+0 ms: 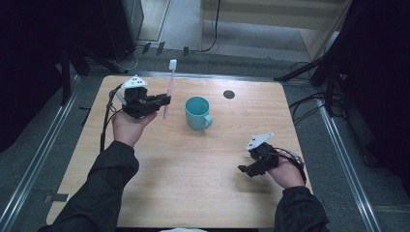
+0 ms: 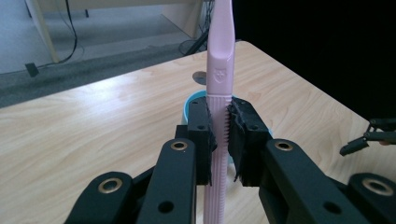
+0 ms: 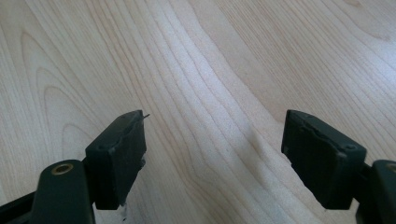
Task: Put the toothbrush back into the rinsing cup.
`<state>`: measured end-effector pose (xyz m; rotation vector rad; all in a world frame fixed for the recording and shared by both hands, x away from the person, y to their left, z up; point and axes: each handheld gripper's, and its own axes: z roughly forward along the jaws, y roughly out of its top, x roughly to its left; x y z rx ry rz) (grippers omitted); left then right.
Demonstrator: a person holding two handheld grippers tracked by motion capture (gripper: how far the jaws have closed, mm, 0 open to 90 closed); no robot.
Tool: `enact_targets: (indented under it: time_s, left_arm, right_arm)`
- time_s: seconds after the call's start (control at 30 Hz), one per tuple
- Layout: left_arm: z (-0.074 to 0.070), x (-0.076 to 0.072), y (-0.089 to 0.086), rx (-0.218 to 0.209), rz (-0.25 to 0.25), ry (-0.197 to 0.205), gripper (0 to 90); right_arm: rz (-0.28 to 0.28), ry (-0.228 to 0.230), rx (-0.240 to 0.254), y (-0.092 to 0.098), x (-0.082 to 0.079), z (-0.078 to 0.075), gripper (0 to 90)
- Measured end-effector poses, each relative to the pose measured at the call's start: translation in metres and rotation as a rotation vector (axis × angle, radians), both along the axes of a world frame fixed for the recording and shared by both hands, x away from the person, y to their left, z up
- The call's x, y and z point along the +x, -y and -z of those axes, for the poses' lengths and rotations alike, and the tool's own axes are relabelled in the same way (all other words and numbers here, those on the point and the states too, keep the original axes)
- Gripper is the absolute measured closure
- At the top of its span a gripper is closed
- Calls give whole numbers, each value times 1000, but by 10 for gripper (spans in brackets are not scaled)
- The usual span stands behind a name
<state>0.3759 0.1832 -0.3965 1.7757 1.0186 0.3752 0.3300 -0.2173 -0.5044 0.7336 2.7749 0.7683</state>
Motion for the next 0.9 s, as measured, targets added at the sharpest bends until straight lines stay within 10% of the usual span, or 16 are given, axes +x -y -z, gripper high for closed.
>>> enact_targets:
  time_s: [0.9]
  left_arm:
    - [-6, 40, 43, 22, 41, -19, 792]
  right_arm:
    - [-9, 5, 7, 1, 0, -1, 218]
